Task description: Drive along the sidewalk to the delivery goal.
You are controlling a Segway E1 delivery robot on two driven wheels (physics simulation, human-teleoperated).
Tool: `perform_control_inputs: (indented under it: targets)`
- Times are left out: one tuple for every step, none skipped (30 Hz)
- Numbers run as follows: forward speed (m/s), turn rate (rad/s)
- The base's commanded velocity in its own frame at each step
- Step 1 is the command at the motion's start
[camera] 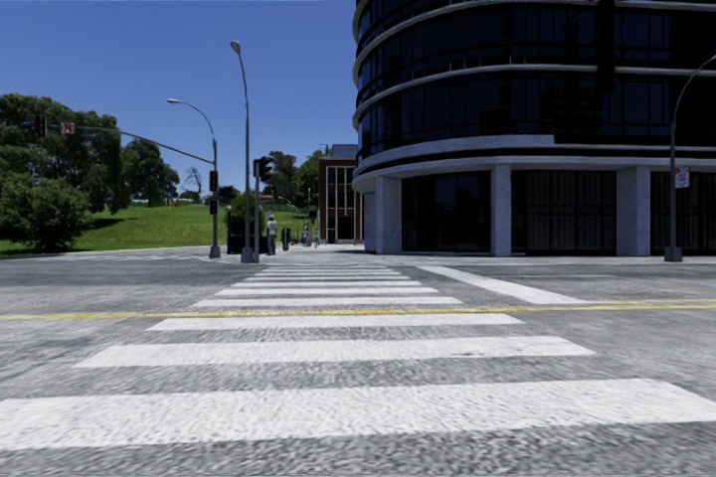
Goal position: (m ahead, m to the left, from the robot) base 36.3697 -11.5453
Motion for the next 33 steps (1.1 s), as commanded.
perform_control_inputs:
  targets:
    - [2.00, 0.26]
    - [2.00, 0.34]
    - [2.00, 0.37]
    - [2.00, 0.38]
    - [2.00, 0.38]
    - [2.00, 0.38]
    - [2.00, 0.38]
    - [2.00, 0.38]
    - [2.00, 0.38]
    - [2.00, 0.38]
    - [2.00, 0.38]
    - [2.00, 0.38]
    - [2.00, 0.38]
    - [2.00, 0.38]
    - [2.00, 0.38]
    - [2.00, 0.37]
    - [2.00, 0.00]
    - [2.00, 0.00]
    - [2.00, 0.00]
    - [2.00, 0.00]
    - [2.00, 0.00]
    - [2.00, 0.00]
    - [2.00, 0.00]
    - [2.00, 0.00]
    - [2.00, 0.00]
    - [2.00, 0.00]
    - [2.00, 0.00]
    - [2.00, 0.00]
    - [2.00, 0.00]
    - [2.00, 0.00]
    - [2.00, 0.00]
    - [2.00, 0.00]
    - [2.00, 0.00]
